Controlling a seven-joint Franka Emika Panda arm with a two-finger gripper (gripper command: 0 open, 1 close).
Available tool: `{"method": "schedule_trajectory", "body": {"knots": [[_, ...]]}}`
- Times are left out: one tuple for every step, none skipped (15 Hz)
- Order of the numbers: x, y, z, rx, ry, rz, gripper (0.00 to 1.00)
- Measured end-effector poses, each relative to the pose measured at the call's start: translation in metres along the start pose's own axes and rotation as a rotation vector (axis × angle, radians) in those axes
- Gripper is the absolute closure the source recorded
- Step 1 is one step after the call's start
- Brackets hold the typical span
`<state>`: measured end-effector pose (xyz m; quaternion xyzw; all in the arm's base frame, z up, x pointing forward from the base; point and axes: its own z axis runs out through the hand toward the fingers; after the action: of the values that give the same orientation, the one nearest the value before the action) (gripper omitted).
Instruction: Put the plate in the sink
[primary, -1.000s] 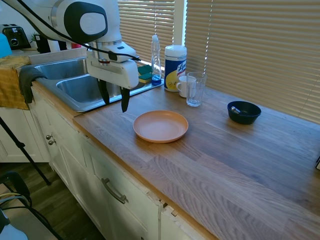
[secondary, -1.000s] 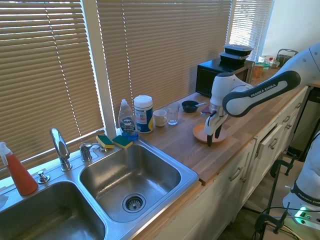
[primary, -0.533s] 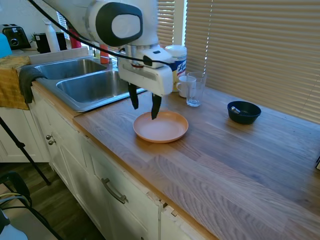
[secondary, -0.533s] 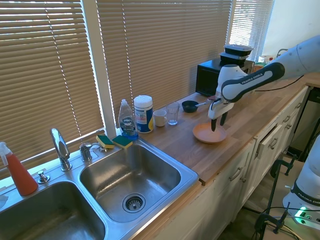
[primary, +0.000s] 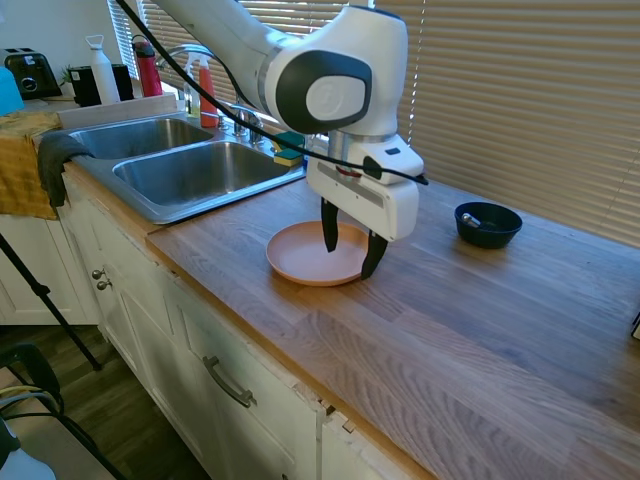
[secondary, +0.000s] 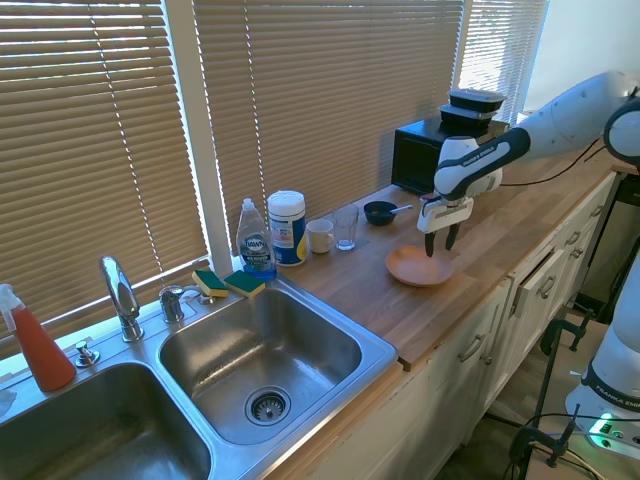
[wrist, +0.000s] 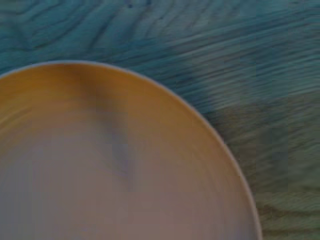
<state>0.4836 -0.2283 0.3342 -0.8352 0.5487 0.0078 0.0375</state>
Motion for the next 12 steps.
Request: {"method": "schedule_trajectory", "body": {"knots": [[0.005,-0.001,0.007,0.013,-0.019,-0.005,0.00],[0.010,-0.002,0.013,0.026,-0.038,-0.014,0.00],[0.014,-0.002,0.018,0.039,-0.053,-0.022,1.00],[0.017,-0.002,0.017,0.054,-0.063,-0.028,1.00],[0.019,-0.001,0.017,0.063,-0.072,-0.032,1.00],[0.020,0.000,0.017,0.070,-0.078,-0.033,1.00],[0.020,0.001,0.017,0.075,-0.082,-0.037,1.00],[0.021,0.002,0.017,0.079,-0.087,-0.043,1.00],[0.022,0.004,0.017,0.086,-0.093,-0.048,1.00],[0.023,0.005,0.017,0.087,-0.097,-0.051,1.00],[0.023,0.006,0.017,0.086,-0.100,-0.051,1.00],[0.023,0.008,0.018,0.084,-0.105,-0.050,1.00]]}}
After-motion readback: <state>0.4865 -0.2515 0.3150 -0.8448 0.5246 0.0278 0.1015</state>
